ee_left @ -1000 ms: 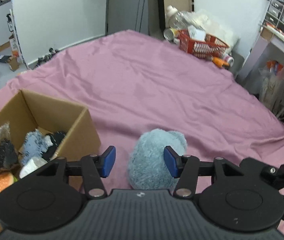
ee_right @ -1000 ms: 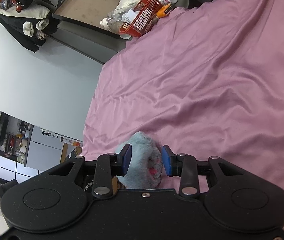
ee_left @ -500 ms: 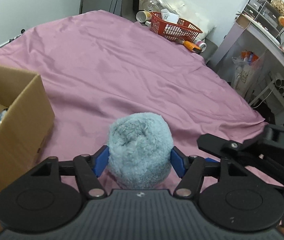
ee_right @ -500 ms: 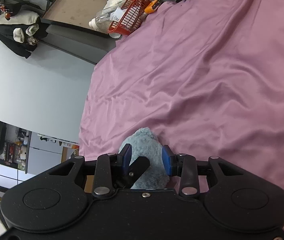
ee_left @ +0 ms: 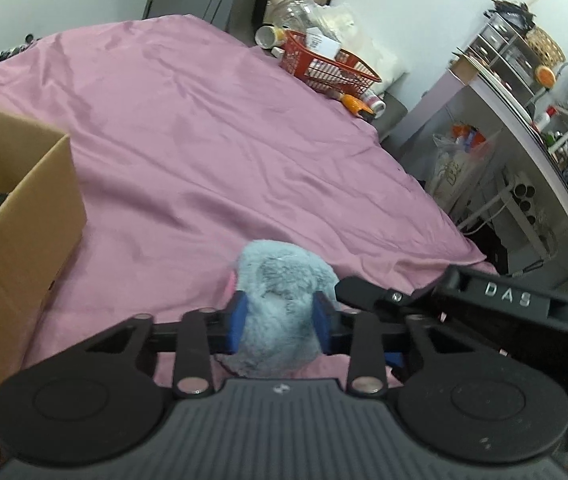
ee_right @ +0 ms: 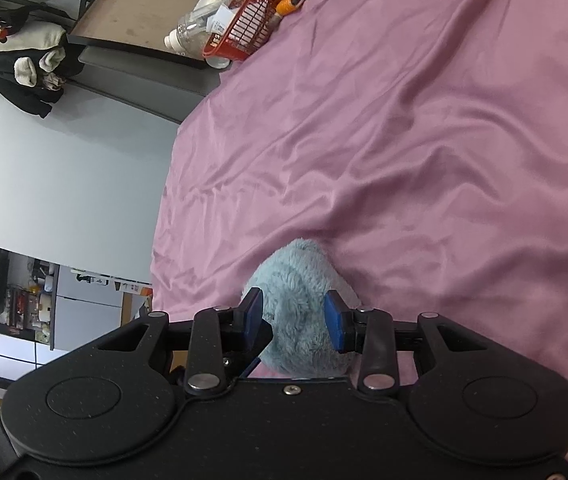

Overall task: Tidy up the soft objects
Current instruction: 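Lift the light-blue plush with both grippers holding it together, then carry the light-blue plush over the box and release it with both grippers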

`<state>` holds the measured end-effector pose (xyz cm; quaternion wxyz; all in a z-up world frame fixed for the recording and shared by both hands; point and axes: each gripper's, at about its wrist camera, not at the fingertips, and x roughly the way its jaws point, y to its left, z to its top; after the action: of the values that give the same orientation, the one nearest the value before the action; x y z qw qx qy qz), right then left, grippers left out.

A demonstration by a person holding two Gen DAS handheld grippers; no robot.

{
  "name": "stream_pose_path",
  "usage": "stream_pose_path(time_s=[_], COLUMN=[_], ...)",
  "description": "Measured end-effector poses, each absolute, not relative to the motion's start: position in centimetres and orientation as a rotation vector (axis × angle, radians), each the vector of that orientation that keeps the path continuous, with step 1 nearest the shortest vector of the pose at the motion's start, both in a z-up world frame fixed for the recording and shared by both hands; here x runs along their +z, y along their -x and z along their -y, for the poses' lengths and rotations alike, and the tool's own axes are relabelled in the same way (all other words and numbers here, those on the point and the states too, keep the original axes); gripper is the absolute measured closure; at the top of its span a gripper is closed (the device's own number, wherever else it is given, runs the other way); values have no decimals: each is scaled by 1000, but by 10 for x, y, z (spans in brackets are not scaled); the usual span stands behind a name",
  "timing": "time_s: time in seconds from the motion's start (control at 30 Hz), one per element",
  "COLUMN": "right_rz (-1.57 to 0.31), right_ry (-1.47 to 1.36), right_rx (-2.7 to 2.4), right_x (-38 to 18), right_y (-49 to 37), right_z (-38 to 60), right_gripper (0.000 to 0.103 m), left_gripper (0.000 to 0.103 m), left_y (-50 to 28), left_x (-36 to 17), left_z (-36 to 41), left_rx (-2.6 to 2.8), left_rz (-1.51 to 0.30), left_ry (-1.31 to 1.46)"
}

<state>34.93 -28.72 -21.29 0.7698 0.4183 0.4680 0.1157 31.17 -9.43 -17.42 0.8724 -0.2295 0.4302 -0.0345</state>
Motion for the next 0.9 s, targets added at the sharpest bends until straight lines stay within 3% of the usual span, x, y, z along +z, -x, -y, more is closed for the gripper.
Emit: stream_pose_path(time_s=[0.13, 0.8, 0.9], right_rz=[-1024, -1063, -1044], right_ry=[-892, -927, -915], right_rx=[242, 178, 189], right_x=[-218, -238, -234], right_y=[-352, -354, -353], right_z=[282, 281, 281], right_gripper=[68, 74, 77], left_gripper=[80, 76, 81], left_y=[-312, -334, -332], left_x=[-176, -193, -194], left_z=[89, 88, 90], left_rx=[-65, 24, 14], left_rz=[-910, -985, -971], left_ry=[490, 475, 480])
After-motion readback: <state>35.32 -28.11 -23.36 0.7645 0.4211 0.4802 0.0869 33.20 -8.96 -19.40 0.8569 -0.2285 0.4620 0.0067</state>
